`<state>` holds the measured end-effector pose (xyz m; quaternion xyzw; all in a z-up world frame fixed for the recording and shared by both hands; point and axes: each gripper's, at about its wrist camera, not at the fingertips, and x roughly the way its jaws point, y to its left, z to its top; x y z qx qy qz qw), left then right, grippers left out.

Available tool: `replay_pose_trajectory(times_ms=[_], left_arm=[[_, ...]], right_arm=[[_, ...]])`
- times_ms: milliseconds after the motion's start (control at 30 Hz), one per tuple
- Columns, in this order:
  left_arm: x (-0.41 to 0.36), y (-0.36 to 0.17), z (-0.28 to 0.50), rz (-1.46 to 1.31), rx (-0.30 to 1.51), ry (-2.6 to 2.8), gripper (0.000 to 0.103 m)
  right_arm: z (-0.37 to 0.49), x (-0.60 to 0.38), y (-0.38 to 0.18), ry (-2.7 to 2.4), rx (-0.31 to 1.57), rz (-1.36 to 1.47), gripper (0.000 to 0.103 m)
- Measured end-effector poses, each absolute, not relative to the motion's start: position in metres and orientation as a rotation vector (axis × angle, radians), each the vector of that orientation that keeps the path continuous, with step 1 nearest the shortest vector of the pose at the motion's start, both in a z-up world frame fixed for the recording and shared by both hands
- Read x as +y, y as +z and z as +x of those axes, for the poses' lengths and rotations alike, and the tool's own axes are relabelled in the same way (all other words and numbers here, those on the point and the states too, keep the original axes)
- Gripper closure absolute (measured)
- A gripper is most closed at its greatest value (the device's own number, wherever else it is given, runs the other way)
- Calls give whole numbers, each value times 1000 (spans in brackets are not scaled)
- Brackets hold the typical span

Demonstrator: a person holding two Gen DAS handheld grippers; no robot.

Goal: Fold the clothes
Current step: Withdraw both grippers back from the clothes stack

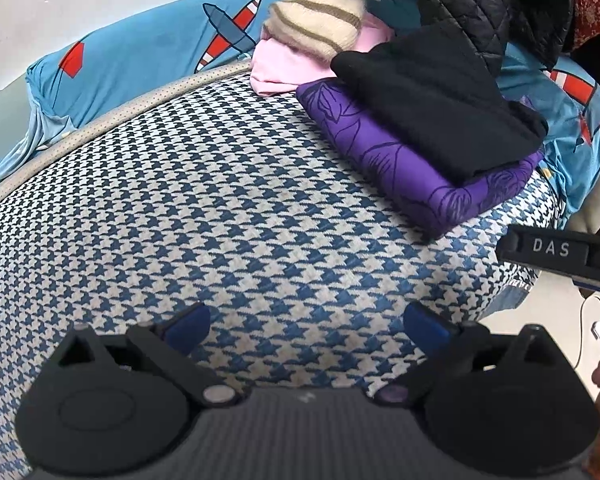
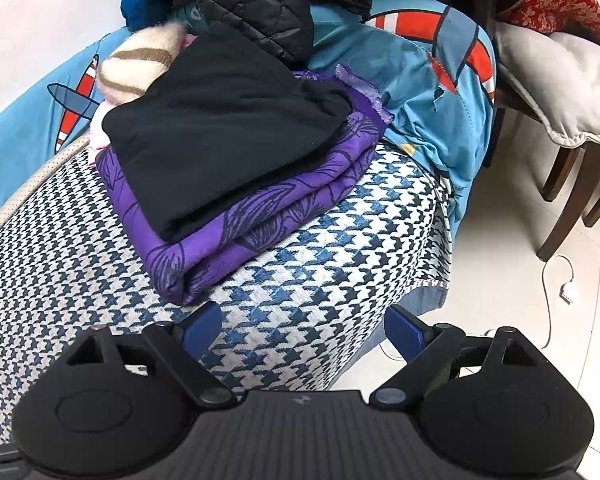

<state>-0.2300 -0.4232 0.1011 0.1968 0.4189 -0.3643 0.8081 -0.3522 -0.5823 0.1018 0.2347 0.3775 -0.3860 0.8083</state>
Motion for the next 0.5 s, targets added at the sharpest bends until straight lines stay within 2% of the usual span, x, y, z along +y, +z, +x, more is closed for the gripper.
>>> replay_pose_trajectory(times_ms=[500], left_arm=[[-425, 100, -241, 445, 903, -778, 0]], right_arm=[[-360, -586, 105, -838, 774, 530, 15]])
